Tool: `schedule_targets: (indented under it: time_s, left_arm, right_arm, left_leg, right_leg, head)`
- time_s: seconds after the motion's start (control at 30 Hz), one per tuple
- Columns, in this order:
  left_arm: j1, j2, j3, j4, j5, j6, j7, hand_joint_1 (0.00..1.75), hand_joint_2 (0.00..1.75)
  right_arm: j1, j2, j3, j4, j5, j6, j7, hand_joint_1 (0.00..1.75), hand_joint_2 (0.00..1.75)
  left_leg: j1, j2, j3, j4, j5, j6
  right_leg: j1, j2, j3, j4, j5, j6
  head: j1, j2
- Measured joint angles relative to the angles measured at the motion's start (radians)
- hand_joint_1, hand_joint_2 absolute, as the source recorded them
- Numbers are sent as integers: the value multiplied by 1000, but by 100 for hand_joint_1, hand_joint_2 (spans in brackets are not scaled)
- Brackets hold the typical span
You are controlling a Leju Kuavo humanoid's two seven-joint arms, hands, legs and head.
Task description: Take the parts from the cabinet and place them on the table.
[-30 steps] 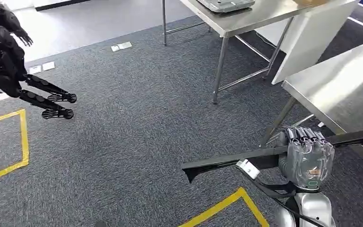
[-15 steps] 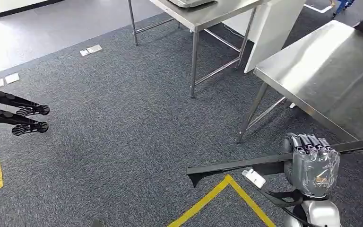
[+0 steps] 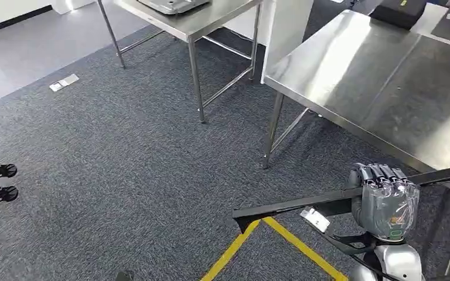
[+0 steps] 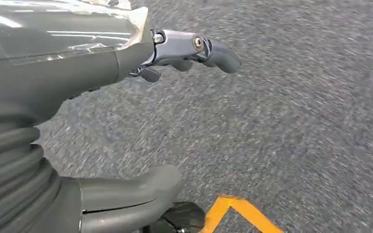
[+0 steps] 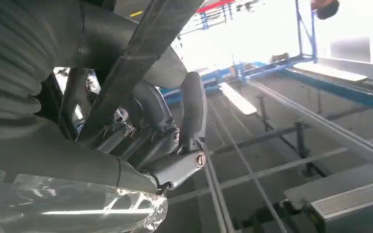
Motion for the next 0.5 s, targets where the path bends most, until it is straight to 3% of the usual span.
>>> schedule_targets:
  time_s: [0.03, 0.1, 0.13, 0.17, 0.2, 0.23, 0.3, 0.33, 0.37, 0.4, 0.43, 0.47, 0.5]
  left_arm:
    - [0, 1, 0, 0, 0, -7, 0, 0, 175]
    - [-2, 2, 1, 0, 0, -18, 0, 0, 175]
    - [-3, 1, 1, 0, 1, -20, 0, 0, 175]
    - [-5, -1, 2, 0, 2, -21, 2, 0, 175]
    - [-7, 0, 2, 0, 3, -21, 7, 0, 175]
    - [-8, 0, 3, 0, 5, -21, 13, 0, 175]
    - [-6, -1, 3, 0, 8, -21, 20, 0, 175]
    - [-6, -1, 4, 0, 8, -21, 24, 0, 175]
    - [-6, 0, 4, 0, 9, -21, 26, 0, 175]
    - [-6, 0, 5, 0, 9, -21, 26, 0, 175]
    - [-6, -1, 5, 0, 9, -22, 27, 0, 175]
    - [-6, -2, 5, 0, 9, -23, 27, 0, 175]
    - [-7, -2, 5, 0, 9, -23, 27, 0, 175]
  right_arm:
    - [-5, 0, 0, 2, 0, 0, -2, 162, 175]
    - [-4, 0, -3, 3, 1, 0, -3, 162, 175]
    - [-4, 0, -3, 3, 2, 0, -3, 162, 175]
    - [-6, -1, -3, 3, 3, 0, -3, 162, 175]
    - [-10, -1, -3, 5, 2, 0, -3, 162, 175]
    - [-23, -2, -3, 10, 3, 0, -3, 162, 175]
    - [-42, -1, 0, 22, 3, 0, -3, 162, 175]
    - [-44, -1, 0, 28, 5, 0, -3, 162, 175]
    - [-45, -1, 0, 35, 7, 0, -3, 162, 175]
    - [-48, 0, 1, 39, 8, 0, -3, 162, 175]
    - [-52, 1, 2, 42, 9, 0, -3, 162, 175]
    - [-55, 2, 3, 43, 10, 0, -3, 162, 175]
    - [-59, 4, 3, 44, 11, 0, -3, 162, 175]
  left_leg:
    - [3, -5, 6, -21, -5, -1]
    - [-10, 19, 4, -16, -5, 5]
    - [-12, 32, 7, -24, 0, 14]
    - [3, 52, 14, -44, 12, 25]
    - [-3, 59, 19, -52, 15, 31]
    - [-4, 78, 19, -53, 16, 34]
    - [-10, 111, 17, -53, 16, 34]
    - [-10, 126, 16, -52, 15, 34]
    - [-10, 137, 16, -52, 14, 33]
    - [-10, 149, 17, -52, 14, 32]
    - [-10, 159, 19, -52, 12, 30]
    - [-9, 169, 23, -51, 9, 26]
    - [-14, 177, 27, -51, 6, 20]
  right_leg:
    - [12, 12, -7, 6, -1, 5]
    - [1, 36, -19, -3, 10, 22]
    - [0, 49, -23, -8, 14, 30]
    - [8, 46, -28, 0, 12, 35]
    - [8, -13, -41, 24, -3, 33]
    - [12, -55, -72, 84, -35, 26]
    - [11, -83, -150, 249, -100, 23]
    - [9, -87, -176, 305, -114, 28]
    - [7, -89, -175, 306, -108, 36]
    - [4, -93, -149, 261, -88, 46]
    - [1, -104, -99, 171, -55, 57]
    - [-2, -128, -39, 64, -21, 65]
    - [-2, -180, 2, -18, -6, 61]
  head:
    - [2, 0]
    - [-1, 0]
    - [0, 0]
    - [0, 0]
    - [0, 0]
    - [11, 0]
    - [11, 0]
    - [13, 0]
    - [13, 0]
    - [13, 0]
    - [13, 0]
    - [13, 0]
    - [15, 0]
